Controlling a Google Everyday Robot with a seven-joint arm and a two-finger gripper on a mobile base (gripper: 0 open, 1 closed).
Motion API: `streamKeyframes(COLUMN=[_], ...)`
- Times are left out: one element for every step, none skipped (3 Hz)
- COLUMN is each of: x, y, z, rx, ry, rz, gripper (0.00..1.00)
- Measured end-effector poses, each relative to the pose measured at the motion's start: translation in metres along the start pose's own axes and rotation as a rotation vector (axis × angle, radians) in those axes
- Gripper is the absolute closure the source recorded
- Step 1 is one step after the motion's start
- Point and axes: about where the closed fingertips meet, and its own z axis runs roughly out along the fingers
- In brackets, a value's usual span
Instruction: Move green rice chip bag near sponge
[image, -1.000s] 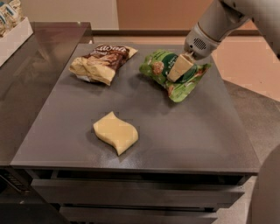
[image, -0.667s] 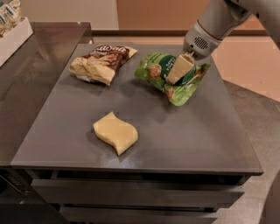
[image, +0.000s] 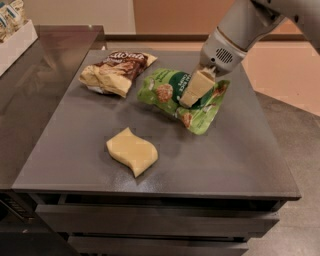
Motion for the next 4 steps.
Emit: streamKeyframes(x=[-0.006, -0.008, -0.008, -0.008], y=[0.020, 0.033, 0.041, 0.044], z=[0.009, 0.016, 0.021, 0.023], rx=[-0.042, -0.061, -0.070, -0.077], ry=[-0.018, -0.022, -0.032, -0.049], rz=[-0.035, -0.049, -0.051, -0.052], gripper=[1.00, 0.84, 0.60, 0.36])
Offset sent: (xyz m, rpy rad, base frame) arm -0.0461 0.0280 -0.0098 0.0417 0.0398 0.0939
